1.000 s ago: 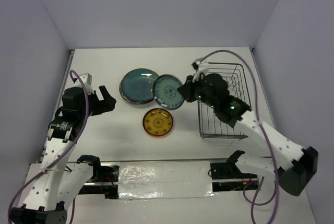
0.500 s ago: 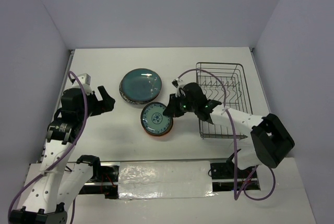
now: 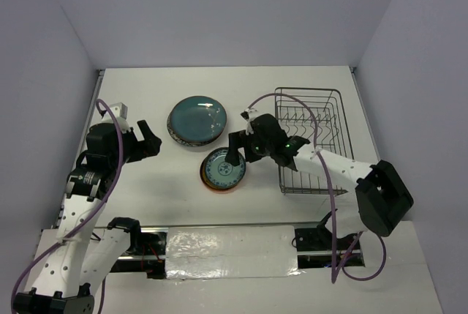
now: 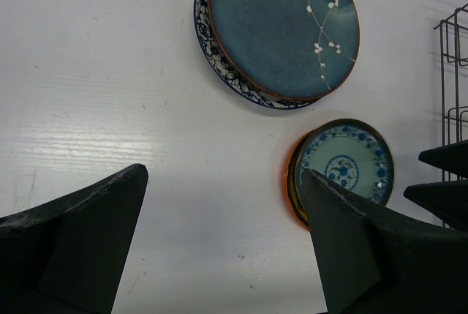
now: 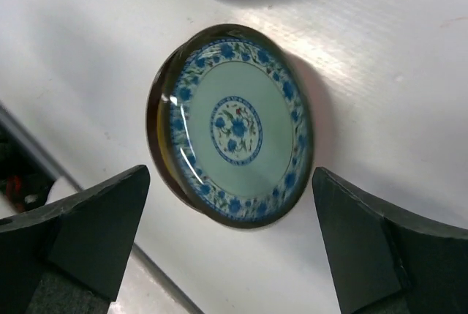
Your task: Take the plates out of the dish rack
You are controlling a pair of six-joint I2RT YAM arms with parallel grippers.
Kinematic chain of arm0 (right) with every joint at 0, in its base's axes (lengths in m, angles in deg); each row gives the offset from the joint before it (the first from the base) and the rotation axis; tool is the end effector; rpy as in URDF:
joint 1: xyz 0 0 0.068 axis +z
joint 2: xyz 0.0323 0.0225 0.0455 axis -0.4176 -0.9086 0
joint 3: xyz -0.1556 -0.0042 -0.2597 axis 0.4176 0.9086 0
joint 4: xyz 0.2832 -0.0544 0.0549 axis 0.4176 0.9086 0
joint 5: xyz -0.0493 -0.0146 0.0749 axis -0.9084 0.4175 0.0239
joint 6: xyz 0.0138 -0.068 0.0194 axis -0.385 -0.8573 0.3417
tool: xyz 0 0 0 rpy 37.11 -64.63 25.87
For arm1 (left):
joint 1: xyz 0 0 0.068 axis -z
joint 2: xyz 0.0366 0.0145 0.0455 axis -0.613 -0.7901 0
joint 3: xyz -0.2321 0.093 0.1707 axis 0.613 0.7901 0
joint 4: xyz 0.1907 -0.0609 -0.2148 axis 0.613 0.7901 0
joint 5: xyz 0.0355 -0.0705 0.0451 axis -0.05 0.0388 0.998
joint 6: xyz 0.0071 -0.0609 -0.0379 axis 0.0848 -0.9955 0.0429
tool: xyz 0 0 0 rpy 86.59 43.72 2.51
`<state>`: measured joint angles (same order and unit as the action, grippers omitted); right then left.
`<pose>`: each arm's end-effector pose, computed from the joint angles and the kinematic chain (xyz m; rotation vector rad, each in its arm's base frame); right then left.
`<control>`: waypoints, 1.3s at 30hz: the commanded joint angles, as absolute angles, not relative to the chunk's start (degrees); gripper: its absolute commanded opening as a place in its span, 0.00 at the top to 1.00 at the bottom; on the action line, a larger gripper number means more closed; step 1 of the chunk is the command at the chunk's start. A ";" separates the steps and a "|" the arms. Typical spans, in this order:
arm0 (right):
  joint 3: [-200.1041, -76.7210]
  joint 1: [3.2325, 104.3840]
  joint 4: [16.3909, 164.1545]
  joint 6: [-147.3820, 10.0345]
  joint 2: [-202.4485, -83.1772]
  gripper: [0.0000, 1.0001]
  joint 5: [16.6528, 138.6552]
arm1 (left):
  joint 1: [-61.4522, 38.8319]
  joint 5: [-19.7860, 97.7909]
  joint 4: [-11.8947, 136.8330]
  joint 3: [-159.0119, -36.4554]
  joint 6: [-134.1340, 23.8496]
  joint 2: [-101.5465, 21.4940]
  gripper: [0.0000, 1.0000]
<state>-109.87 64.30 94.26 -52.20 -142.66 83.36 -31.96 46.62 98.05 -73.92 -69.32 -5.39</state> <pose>0.2546 0.2288 0.2172 -0.4667 2.3146 0.8298 0.1846 -0.0196 0.3440 -0.3459 2.0119 -0.3591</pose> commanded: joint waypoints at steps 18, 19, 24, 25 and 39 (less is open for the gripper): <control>-121.58 75.13 135.46 -49.65 -95.51 0.00 26.07 | -33.42 65.45 102.71 -77.41 -73.53 4.17 0.00; -121.66 75.22 136.60 -49.04 -93.31 0.00 25.37 | -33.24 67.20 103.67 -77.59 -73.71 5.05 0.01; -126.48 75.13 148.90 -45.35 -87.05 0.00 22.03 | -32.98 68.97 105.70 -79.70 -72.49 7.17 0.00; -127.11 75.13 150.31 -45.43 -86.78 0.00 21.68 | -32.98 68.97 106.05 -80.23 -72.04 6.82 0.00; -124.57 75.13 154.28 -46.57 -78.87 0.00 23.07 | -32.89 66.25 103.25 -76.72 -71.42 12.62 0.00</control>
<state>-125.30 75.01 154.34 -46.60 -79.49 23.12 -33.17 67.71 106.40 -77.00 -72.21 12.33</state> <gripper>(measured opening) 0.997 0.995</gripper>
